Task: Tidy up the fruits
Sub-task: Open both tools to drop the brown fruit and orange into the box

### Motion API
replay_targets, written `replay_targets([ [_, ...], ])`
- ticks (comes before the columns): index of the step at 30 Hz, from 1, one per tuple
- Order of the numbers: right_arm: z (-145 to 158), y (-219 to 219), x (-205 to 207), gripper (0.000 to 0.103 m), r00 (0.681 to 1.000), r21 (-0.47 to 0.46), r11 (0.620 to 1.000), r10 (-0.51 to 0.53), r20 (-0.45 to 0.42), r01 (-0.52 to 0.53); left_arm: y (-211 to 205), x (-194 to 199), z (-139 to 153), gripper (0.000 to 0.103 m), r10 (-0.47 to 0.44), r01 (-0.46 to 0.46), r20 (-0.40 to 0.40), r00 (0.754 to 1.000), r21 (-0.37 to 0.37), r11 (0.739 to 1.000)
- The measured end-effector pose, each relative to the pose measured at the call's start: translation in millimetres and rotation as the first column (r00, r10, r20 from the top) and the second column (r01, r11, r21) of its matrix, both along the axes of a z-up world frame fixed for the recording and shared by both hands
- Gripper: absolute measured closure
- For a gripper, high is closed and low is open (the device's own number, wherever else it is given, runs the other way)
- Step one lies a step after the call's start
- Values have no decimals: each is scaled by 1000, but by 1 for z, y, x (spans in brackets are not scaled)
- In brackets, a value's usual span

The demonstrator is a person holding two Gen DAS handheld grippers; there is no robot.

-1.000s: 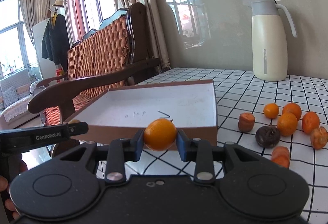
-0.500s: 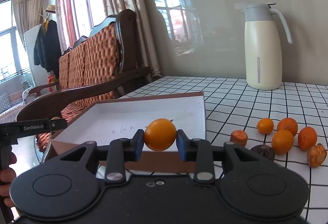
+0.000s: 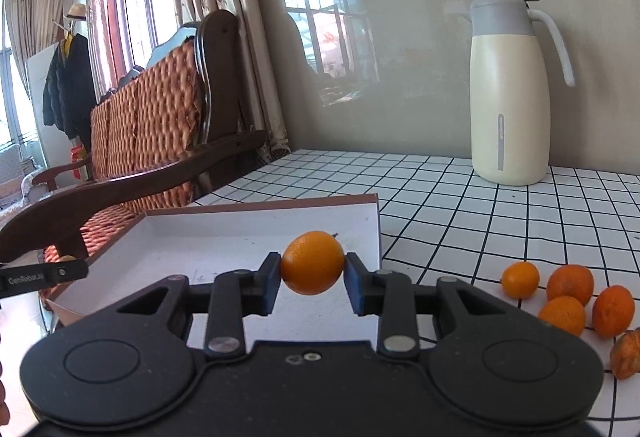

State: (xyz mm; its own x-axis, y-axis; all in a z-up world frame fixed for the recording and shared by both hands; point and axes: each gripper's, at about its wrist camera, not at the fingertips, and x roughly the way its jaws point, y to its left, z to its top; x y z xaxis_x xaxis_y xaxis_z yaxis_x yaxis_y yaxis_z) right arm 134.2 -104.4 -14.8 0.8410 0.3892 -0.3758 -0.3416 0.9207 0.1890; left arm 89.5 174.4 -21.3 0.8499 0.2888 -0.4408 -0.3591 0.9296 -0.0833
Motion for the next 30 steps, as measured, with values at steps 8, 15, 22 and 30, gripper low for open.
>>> replay_targets([
  [8, -5, 6, 8, 67, 999, -27, 999, -34, 0, 34, 10, 15, -8, 77, 34, -36, -55, 998, -22, 999],
  [15, 19, -10, -19, 6, 970, 57, 991, -129, 206, 120, 1, 1, 11, 0, 88, -88, 26, 996, 0, 996],
  [22, 26, -22, -21, 6, 974, 97, 991, -109, 199, 91, -12, -19, 22, 0, 111, -124, 116, 987, 105, 987],
  [30, 24, -22, -29, 6, 976, 97, 993, -80, 200, 61, -35, -30, 24, 0, 54, -86, 143, 988, 230, 969],
])
